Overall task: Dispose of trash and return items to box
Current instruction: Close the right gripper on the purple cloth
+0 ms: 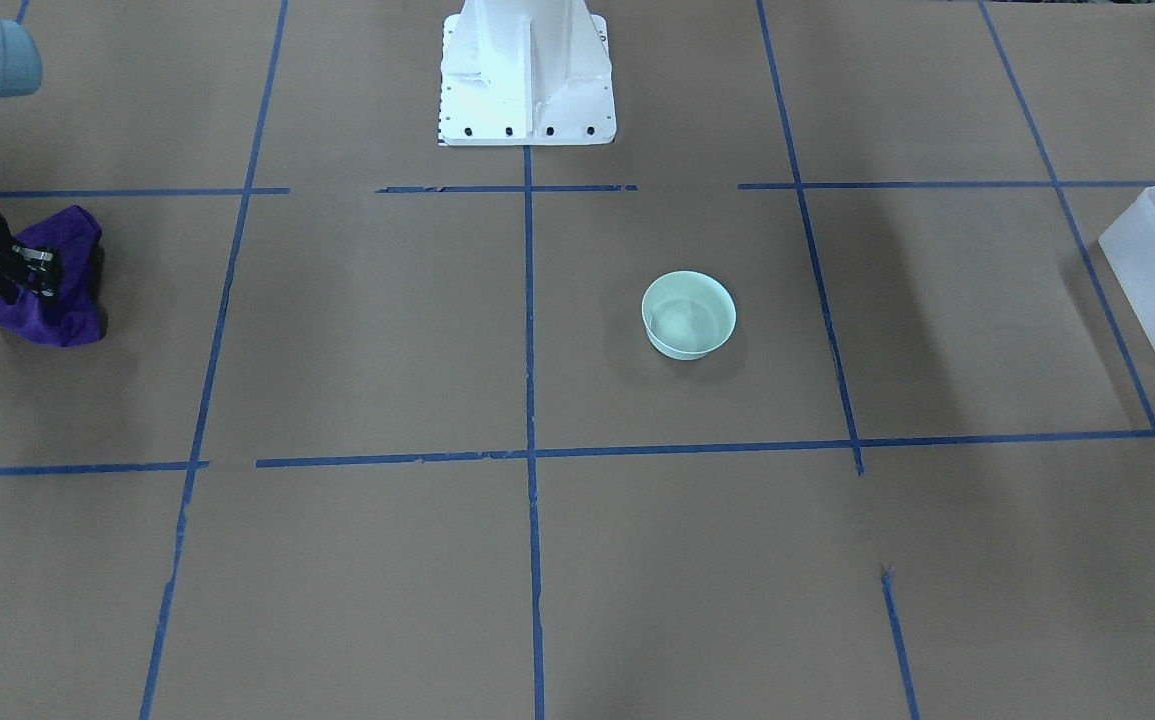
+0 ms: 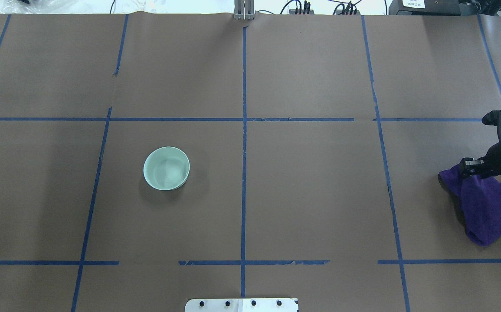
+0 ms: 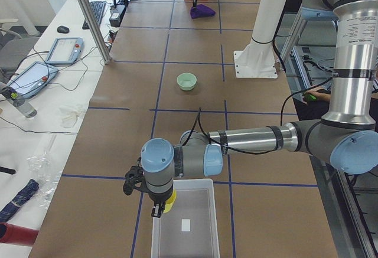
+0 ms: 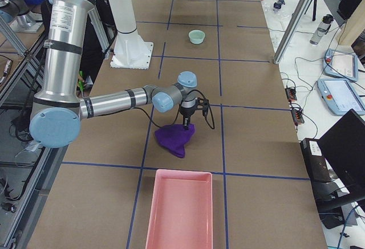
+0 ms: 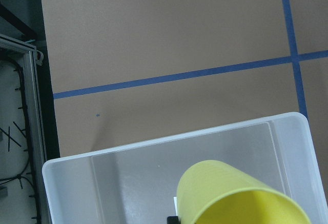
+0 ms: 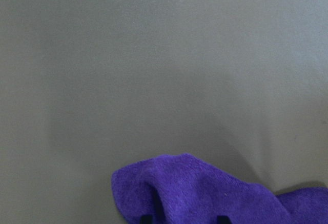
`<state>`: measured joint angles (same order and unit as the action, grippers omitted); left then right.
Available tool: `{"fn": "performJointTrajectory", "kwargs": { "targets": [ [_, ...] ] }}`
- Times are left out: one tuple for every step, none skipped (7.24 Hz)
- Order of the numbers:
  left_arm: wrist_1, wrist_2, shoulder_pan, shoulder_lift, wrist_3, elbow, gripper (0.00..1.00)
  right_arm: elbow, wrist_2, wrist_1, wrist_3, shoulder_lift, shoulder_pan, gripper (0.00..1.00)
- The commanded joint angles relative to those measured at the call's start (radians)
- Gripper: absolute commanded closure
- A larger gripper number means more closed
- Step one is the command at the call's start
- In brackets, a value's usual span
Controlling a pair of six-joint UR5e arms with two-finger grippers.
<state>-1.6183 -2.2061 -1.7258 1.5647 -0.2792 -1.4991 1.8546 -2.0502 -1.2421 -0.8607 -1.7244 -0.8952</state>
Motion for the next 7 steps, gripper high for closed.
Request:
{"fn": "performJointTrajectory", "kwargs": {
  "targets": [
    [0.000, -0.001, 0.000, 0.000, -0.001, -0.004, 1.00, -0.049, 0.013, 0.000, 0.006, 0.020, 0.021, 0.00],
    [0.000, -0.001, 0.000, 0.000, -0.001, -0.007, 1.00, -0.058, 0.012, 0.000, 0.009, 0.022, 0.021, 0.12],
    [0.000, -0.001, 0.000, 0.000, -0.001, -0.009, 1.00, -0.058, 0.007, 0.000, 0.011, 0.022, 0.021, 0.76],
    [0.000, -0.001, 0.000, 0.000, -0.001, -0.015, 1.00, -0.057, 0.008, 0.000, 0.011, 0.019, 0.021, 1.00],
    [-0.002, -0.001, 0.000, 0.000, -0.001, -0.015, 1.00, -0.055, 0.010, 0.001, 0.011, 0.016, 0.019, 1.00],
    [0.000, -0.001, 0.000, 0.000, -0.001, -0.015, 1.00, -0.054, 0.005, 0.001, 0.011, 0.016, 0.016, 1.00],
    [-0.002, -0.001, 0.000, 0.000, -0.003, -0.013, 1.00, -0.045, -0.001, 0.001, 0.012, 0.014, -0.002, 1.00]
  ]
}}
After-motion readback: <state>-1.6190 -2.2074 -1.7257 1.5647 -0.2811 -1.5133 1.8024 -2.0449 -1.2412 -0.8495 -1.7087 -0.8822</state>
